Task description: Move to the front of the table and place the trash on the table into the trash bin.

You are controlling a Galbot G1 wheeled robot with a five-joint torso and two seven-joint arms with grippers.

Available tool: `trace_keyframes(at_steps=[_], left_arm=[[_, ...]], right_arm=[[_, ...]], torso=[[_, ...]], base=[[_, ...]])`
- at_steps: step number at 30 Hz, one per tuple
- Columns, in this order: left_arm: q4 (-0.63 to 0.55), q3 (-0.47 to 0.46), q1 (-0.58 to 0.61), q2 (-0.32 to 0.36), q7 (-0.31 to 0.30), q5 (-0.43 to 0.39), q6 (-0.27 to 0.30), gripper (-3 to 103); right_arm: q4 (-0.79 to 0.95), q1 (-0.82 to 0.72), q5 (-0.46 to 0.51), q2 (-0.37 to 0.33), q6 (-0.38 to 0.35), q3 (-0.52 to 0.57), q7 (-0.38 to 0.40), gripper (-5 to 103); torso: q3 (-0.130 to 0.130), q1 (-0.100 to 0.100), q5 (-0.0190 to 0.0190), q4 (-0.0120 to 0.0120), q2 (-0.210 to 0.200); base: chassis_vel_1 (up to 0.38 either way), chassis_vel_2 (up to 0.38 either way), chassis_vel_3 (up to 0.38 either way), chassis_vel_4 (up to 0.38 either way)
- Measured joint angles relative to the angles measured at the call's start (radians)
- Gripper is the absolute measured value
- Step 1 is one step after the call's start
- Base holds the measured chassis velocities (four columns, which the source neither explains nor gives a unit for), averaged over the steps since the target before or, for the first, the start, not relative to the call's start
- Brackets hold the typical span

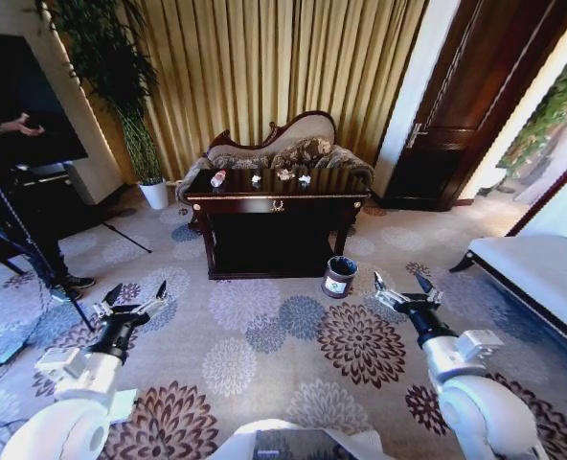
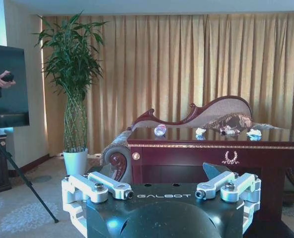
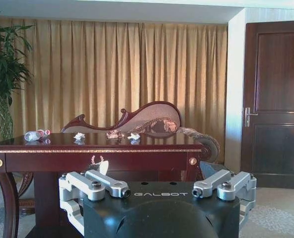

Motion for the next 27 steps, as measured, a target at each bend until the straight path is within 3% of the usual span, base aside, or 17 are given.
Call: trace_keyframes(at_steps=[27], left_arm=[[-0.001,-0.002,-0.001,-0.003,0.002,0.000,-0.001,100]], right_arm=[[-0.007,0.003,-0.001,0.007,-0.001,-0.008,0.000,100]], torso=[[0.000,0.000,0.0000,0.0000,0.000]], base=[[0.000,0.000,0.000,0.000]])
